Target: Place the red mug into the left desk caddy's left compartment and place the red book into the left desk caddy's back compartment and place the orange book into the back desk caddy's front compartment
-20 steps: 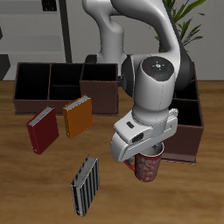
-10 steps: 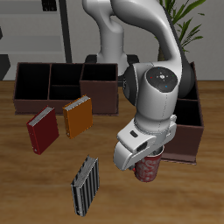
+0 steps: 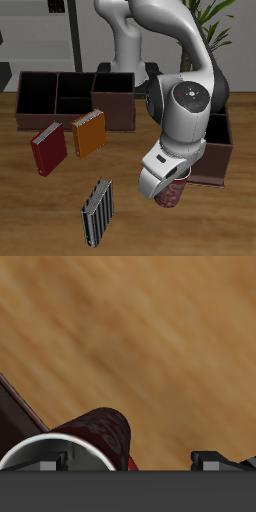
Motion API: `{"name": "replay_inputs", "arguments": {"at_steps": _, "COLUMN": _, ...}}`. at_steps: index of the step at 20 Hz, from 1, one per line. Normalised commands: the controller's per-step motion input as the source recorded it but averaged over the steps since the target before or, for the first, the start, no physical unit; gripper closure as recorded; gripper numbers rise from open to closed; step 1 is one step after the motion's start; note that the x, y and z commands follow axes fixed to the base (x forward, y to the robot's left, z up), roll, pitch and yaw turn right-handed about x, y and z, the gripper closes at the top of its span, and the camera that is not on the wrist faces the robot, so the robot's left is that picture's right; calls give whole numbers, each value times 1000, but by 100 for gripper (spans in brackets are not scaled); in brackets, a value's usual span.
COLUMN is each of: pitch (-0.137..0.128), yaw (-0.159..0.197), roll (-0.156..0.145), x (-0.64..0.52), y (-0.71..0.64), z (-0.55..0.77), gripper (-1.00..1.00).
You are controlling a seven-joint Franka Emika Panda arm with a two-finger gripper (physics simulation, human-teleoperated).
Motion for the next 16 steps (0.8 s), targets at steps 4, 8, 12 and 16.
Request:
{"name": "replay_inputs", "arguments": {"at_steps": 4, "pitch": 66, "yaw": 55, "roll": -7, "x": -137, "y": 104, "z": -357, "gripper": -100}}
{"name": "replay_inputs", "arguments": {"at_steps": 8, "pitch": 59, "yaw": 75, "roll": -25, "x": -99, "y": 23, "z": -287, "gripper": -100}}
{"name": "replay_inputs", "arguments": {"at_steps": 12, "pitch": 57, "yaw": 63, "roll": -12, "x": -104, "y": -61, "z": -256, "gripper": 100}}
{"name": "replay_inputs", "arguments": {"at_steps": 16, "pitch": -20, "yaw": -34, "roll": -13, "x": -45, "y": -89, "z": 97, "gripper": 100}}
